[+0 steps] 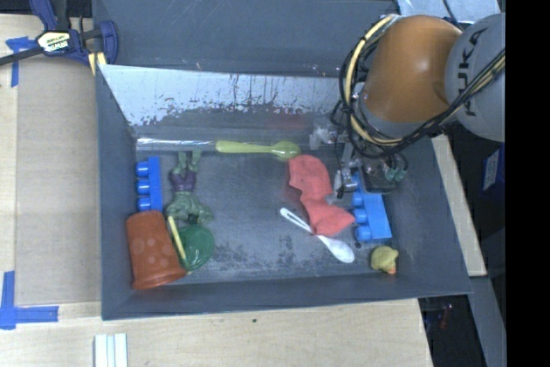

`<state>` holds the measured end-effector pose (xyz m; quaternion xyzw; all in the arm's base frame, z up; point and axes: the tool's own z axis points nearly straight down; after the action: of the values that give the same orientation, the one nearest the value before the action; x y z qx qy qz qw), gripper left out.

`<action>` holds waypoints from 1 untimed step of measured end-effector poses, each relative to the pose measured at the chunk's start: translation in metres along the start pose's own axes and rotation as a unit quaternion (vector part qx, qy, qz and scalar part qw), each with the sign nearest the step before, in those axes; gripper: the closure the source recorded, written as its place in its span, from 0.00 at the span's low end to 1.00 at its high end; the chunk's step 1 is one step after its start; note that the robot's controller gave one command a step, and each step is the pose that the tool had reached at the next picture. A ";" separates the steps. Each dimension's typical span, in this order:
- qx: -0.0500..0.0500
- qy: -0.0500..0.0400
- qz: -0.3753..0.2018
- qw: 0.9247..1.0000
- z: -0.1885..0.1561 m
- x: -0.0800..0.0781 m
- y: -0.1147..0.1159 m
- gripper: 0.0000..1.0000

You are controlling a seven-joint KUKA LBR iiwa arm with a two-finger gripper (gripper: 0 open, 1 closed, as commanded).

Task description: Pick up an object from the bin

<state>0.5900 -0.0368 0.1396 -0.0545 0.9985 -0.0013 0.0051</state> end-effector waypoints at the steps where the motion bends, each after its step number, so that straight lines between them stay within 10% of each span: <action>1: -0.002 0.001 -0.028 1.000 -0.005 -0.008 0.008 0.00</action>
Offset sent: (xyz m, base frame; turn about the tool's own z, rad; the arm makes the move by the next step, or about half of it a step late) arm -0.0197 0.0166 -0.0367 -0.1914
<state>0.5972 -0.0280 0.1445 -0.0828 0.9966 0.0001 0.0036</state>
